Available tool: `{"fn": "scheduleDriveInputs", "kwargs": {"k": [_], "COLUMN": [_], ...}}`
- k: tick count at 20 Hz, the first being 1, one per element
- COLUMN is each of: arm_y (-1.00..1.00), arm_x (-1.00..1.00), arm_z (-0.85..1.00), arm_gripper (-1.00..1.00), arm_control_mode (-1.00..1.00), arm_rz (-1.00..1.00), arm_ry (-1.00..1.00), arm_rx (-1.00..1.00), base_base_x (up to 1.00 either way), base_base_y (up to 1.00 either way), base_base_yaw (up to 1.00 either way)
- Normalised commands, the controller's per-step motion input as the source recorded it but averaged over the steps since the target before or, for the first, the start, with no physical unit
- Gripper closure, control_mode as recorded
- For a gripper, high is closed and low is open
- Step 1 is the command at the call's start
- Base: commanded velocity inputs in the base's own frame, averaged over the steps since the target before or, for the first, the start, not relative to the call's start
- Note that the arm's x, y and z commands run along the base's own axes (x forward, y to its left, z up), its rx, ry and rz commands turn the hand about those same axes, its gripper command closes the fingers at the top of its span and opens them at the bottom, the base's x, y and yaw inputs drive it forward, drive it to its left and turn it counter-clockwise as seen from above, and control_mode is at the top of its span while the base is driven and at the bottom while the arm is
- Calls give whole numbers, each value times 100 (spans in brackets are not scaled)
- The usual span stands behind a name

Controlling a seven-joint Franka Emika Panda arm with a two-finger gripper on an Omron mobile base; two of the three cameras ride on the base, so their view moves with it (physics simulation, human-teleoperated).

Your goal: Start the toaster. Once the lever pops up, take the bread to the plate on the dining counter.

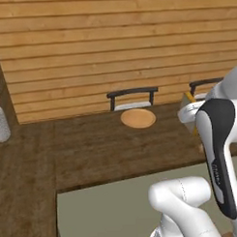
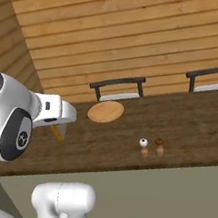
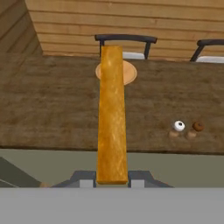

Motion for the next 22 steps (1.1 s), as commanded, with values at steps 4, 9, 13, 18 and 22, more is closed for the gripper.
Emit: {"fn": "scheduleDriveInputs", "kwargs": {"k": [4, 9, 13, 18, 22], "arm_y": [0, 0, 0, -5, -5], "arm_x": [0, 0, 21, 100, 100], "arm_z": [0, 0, -1, -3, -23], "arm_gripper": [100, 100, 100, 100, 100], "arm_control_mode": [100, 100, -100, -100, -100], "arm_rz": [0, 0, 1, 4, 8], "arm_ry": [0, 0, 0, 0, 4], "arm_rx": [0, 0, 0, 9, 11], "base_base_x": [34, 44, 34, 0, 0], "base_base_y": [19, 3, 0, 0, 0], "base_base_yaw": [0, 3, 5, 0, 0]}}
